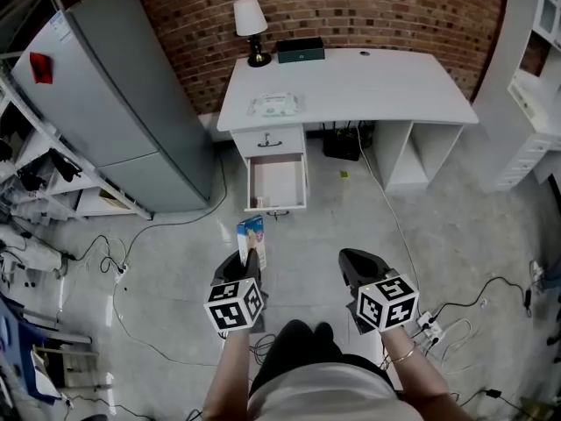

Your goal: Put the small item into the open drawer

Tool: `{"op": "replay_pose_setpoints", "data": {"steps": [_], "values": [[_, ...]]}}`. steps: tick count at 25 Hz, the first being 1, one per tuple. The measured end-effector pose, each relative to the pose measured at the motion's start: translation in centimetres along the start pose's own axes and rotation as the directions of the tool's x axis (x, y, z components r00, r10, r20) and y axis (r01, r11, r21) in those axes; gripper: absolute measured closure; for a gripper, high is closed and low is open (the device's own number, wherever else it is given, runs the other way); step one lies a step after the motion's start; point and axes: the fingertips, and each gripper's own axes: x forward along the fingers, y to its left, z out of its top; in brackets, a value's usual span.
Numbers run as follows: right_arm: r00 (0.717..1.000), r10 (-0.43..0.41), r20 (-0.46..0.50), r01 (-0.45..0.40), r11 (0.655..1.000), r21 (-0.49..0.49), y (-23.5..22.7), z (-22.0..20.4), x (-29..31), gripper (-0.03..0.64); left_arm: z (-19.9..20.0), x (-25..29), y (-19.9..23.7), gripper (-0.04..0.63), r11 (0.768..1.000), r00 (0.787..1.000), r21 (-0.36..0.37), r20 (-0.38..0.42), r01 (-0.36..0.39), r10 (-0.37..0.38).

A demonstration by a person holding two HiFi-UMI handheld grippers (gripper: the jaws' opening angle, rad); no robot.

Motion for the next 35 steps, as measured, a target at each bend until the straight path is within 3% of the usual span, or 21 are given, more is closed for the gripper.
{"op": "replay_pose_setpoints", "data": {"steps": [13, 28, 35], "values": [[1.000, -0.024, -0.015, 0.024, 0.998, 0.058, -3.9, 1.4, 3.9, 0.611, 2.8, 5.4, 1.8, 0.502, 1.000, 1.000, -0.014, 0.002, -0.026, 0.026], [0.996, -0.054, -0.070, 0.059, 0.996, 0.069, -9.4, 8.4, 18.5, 0.611, 10.7, 21.5, 8.0, 0.502, 0.999, 1.000, -0.035, -0.027, -0.018, 0.017], [0.992, -0.060, -0.110, 0.070, 0.993, 0.091, -11.5, 9.5, 24.4, 0.611, 12.9, 27.6, 10.3, 0.502, 0.999, 0.999, -0.039, -0.046, -0.007, 0.005]]}}
